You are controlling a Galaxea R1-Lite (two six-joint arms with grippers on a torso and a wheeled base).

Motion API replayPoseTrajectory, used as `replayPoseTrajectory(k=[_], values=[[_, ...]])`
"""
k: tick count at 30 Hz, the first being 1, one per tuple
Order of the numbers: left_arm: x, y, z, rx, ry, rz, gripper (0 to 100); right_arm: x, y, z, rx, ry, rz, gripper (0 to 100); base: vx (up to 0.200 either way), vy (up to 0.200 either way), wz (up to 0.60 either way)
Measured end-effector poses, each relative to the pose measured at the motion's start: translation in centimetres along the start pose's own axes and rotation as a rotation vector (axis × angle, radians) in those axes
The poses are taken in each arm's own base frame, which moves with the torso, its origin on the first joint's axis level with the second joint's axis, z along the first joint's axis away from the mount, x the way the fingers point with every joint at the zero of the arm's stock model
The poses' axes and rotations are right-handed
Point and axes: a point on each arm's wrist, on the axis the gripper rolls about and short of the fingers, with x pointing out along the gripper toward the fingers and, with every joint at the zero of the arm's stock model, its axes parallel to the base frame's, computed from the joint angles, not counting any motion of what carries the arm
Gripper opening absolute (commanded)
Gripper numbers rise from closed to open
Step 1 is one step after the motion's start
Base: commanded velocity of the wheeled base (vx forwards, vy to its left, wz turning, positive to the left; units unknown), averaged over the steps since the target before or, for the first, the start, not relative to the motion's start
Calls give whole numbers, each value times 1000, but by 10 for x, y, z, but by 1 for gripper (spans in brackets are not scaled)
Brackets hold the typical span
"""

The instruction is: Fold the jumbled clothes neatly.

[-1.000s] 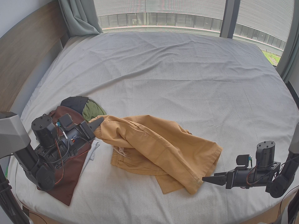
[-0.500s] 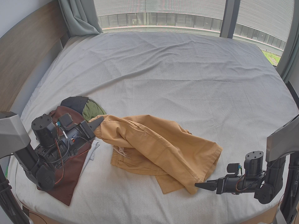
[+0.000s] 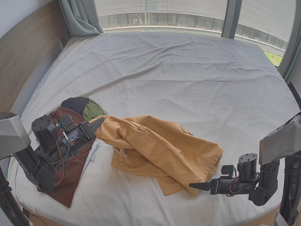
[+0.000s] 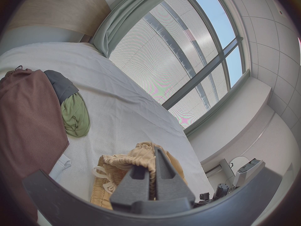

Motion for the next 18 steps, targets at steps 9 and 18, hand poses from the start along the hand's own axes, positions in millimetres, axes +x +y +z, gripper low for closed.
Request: replayPoseTrajectory(k=[9,18], values=[[0,0,0,0,-2,0,0,11,-1,3,-6,-7,9,100,0,0,0],[1,1,1,0,-4,2,0,0,15,15,-30,-67,51,100,0,0,0]])
